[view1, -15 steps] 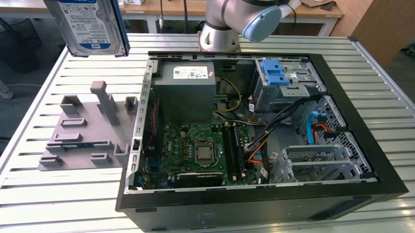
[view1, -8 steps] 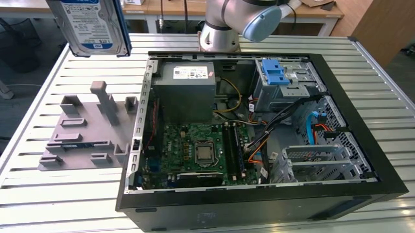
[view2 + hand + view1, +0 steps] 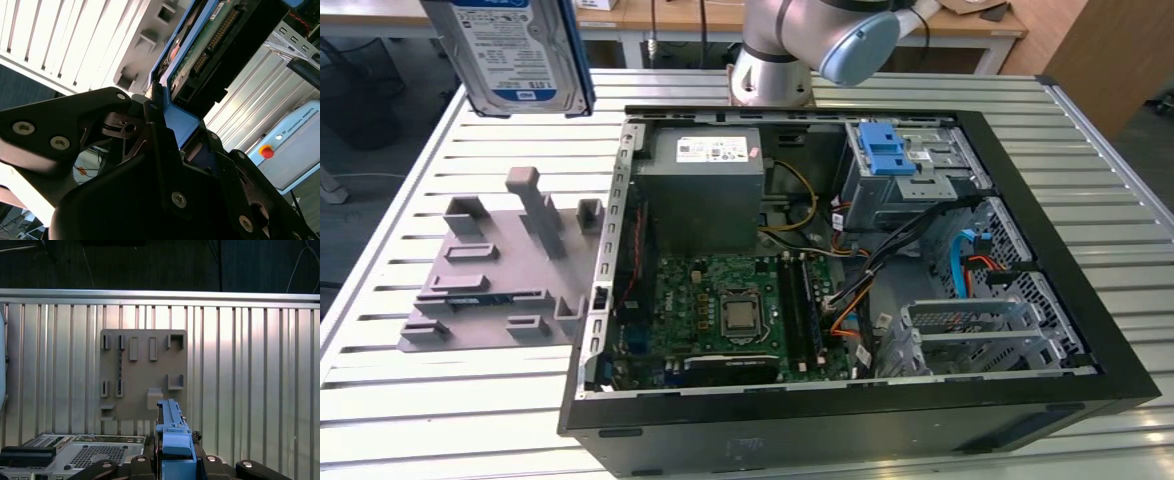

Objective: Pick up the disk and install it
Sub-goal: 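Pick up the disk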

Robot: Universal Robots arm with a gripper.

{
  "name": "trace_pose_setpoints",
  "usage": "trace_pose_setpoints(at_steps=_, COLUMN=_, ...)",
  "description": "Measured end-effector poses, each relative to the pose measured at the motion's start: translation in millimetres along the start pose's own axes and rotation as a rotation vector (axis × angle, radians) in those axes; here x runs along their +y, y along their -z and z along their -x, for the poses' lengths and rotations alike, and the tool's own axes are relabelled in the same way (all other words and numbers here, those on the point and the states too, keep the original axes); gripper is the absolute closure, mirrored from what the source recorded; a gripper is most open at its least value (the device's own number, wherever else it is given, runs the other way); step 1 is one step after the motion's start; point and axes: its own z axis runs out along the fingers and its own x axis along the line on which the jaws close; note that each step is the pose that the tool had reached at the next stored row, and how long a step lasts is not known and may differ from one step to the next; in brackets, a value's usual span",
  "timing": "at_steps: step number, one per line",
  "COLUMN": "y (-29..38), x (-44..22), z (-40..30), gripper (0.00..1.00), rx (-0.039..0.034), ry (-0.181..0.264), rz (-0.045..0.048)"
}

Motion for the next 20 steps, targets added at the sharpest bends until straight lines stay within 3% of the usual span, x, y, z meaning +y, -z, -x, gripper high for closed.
trace_pose_setpoints(at_steps=20, y=0.1, x=-10.5, z=-0.1, gripper=0.64, rx=0.0001, ry=0.0, rz=0.0001)
